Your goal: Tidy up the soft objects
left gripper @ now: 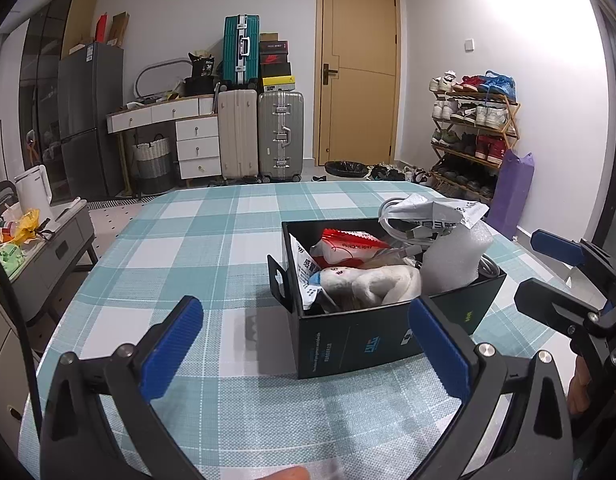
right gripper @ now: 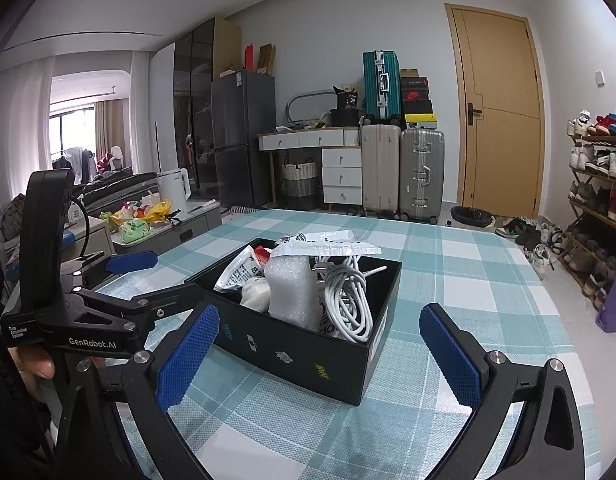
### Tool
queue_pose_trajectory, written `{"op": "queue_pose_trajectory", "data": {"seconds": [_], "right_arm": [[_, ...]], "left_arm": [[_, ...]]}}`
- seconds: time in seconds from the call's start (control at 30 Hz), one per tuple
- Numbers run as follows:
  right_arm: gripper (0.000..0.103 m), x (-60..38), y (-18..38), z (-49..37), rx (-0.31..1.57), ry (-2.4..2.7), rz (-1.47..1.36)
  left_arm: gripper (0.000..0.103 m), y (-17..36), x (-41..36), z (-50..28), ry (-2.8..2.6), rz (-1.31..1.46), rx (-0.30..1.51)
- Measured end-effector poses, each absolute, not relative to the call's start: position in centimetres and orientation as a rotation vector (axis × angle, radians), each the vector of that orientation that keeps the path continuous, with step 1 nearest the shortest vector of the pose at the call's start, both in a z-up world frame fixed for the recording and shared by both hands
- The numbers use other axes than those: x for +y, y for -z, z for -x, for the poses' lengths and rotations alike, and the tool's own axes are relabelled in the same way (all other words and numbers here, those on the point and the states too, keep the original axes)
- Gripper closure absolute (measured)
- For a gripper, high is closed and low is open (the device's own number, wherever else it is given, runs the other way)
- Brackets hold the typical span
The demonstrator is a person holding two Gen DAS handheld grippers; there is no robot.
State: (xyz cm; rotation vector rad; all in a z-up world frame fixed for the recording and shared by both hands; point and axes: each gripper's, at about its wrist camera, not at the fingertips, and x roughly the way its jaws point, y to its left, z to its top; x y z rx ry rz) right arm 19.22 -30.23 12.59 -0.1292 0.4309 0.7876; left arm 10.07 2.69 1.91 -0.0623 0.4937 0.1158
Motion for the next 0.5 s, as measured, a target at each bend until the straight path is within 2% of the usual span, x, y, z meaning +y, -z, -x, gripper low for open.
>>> {"op": "queue_pose_trajectory", "data": {"seconds": [0.5], "right_arm": [[0.001, -30.29, -12.58, -19.28, 0.431, -0.788, 0.127]], "left_arm": [[0.000, -1.89, 2.75, -10.08, -0.115, 0.062, 0.492]]}}
